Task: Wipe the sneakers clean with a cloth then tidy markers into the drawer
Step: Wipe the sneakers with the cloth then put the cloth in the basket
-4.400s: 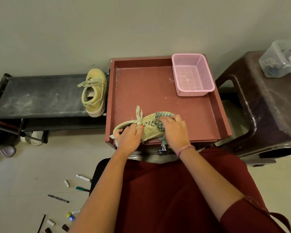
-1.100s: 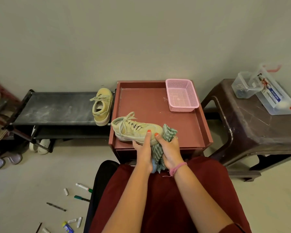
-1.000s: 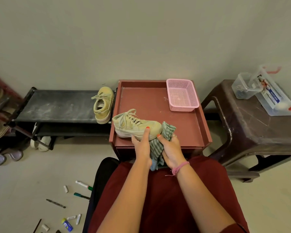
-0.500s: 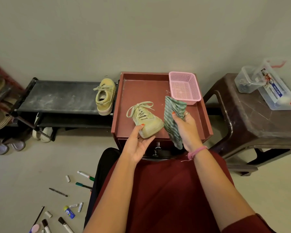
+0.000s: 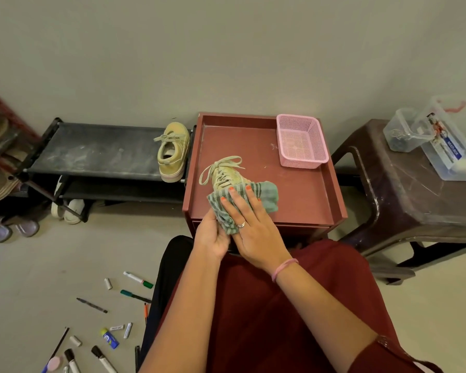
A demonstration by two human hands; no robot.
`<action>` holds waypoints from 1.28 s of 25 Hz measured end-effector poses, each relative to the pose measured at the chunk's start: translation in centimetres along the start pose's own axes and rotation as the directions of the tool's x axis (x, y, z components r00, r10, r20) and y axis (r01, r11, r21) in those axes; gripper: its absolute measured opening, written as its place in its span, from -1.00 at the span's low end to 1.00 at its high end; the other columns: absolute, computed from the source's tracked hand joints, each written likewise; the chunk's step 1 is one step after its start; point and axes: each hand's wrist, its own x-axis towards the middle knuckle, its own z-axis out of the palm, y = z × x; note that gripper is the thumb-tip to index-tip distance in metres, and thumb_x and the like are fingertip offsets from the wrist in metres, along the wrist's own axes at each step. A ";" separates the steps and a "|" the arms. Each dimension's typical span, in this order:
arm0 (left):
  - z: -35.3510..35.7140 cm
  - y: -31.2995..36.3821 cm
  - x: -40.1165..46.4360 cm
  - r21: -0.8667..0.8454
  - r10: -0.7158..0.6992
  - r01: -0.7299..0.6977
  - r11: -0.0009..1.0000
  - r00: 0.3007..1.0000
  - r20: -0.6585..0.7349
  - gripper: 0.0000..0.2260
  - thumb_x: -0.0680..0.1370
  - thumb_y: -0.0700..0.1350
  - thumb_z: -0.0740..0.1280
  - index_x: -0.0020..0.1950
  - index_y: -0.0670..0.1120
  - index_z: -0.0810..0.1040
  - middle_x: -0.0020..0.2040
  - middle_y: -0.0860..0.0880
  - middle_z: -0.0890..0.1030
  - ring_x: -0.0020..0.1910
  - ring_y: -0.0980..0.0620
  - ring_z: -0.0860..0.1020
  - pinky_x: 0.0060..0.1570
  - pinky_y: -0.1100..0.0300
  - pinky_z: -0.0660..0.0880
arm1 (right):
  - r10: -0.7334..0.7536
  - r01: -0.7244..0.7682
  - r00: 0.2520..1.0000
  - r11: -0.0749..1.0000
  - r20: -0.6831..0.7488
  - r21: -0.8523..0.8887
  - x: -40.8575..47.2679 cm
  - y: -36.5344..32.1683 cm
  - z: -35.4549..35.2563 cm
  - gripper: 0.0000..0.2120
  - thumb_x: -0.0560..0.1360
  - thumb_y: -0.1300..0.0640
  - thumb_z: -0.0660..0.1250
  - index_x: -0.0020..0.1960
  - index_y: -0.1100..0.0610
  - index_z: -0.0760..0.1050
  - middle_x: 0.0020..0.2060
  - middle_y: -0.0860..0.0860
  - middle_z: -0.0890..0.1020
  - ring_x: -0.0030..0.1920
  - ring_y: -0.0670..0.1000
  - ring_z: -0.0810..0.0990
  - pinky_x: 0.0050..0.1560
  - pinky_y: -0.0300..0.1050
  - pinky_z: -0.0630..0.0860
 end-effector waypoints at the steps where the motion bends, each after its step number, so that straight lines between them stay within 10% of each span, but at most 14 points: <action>1: 0.0 0.1 0.1 -0.016 0.011 -0.011 1.000 1.000 -0.006 -0.67 0.64 -0.08 0.20 0.33 -0.24 0.49 0.25 -0.24 0.57 0.27 -0.13 0.55 0.34 0.03 0.42 | 0.045 -0.045 0.999 0.999 -0.017 0.015 0.6 -0.3 -0.1 -0.48 0.55 0.12 0.14 0.50 0.11 0.21 0.51 0.05 0.17 0.53 0.15 -0.01 0.47 0.15 0.12; 5: -0.4 -0.1 0.3 0.005 0.017 -0.017 1.000 1.000 0.007 -0.70 0.55 -0.15 0.31 0.25 -0.23 0.54 0.16 -0.20 0.63 0.10 -0.04 0.63 0.18 0.12 0.54 | 0.260 -0.258 0.964 0.965 -0.051 0.038 2.1 -2.4 -0.3 -0.54 0.53 0.07 0.12 0.41 0.13 0.35 0.42 0.02 0.35 0.49 0.11 0.15 0.49 0.02 0.08; 9: -2.2 -1.6 0.7 0.144 0.049 -0.043 0.989 0.998 -0.043 -0.60 0.54 -0.28 0.34 0.38 -0.21 0.43 0.15 -0.22 0.63 0.03 -0.12 0.66 -0.12 0.07 0.65 | 0.533 -0.583 0.811 0.771 0.241 0.256 3.4 1.4 -0.1 -0.71 0.57 0.12 0.12 0.12 0.24 0.53 0.18 0.11 0.54 0.29 0.13 0.40 0.38 0.06 0.26; 14: -2.5 -1.5 1.1 0.108 0.079 -0.078 0.991 0.997 -0.006 -0.62 0.53 -0.22 0.34 0.34 -0.22 0.49 0.18 -0.20 0.62 0.01 -0.04 0.66 -0.08 0.13 0.64 | 0.285 -0.342 0.930 0.903 0.231 0.261 0.7 -0.4 -0.3 -0.55 0.61 0.11 0.11 0.48 0.14 0.25 0.48 -0.06 0.24 0.53 0.00 -0.04 0.50 -0.12 -0.13; 22: -3.3 -0.7 1.5 0.120 0.027 -0.027 0.992 1.000 0.003 -0.67 0.58 -0.26 0.28 0.35 -0.20 0.47 0.17 -0.25 0.61 0.00 -0.11 0.67 -0.17 0.12 0.64 | 0.500 -0.588 0.809 0.692 0.309 0.419 4.8 3.2 2.0 -0.61 0.61 0.10 0.06 0.39 0.14 0.38 0.43 -0.01 0.35 0.51 0.03 0.09 0.50 -0.12 -0.02; 32: -4.2 0.1 2.1 0.034 -0.098 0.097 0.995 0.995 0.027 -0.59 0.53 -0.21 0.27 0.37 -0.28 0.43 0.30 -0.23 0.52 0.29 -0.10 0.49 0.23 0.06 0.46 | 0.132 -0.139 0.990 0.955 0.046 0.262 -0.3 -0.6 1.2 -0.49 0.52 0.17 0.12 0.47 0.04 0.23 0.46 -0.12 0.28 0.52 -0.04 0.00 0.50 0.00 -0.20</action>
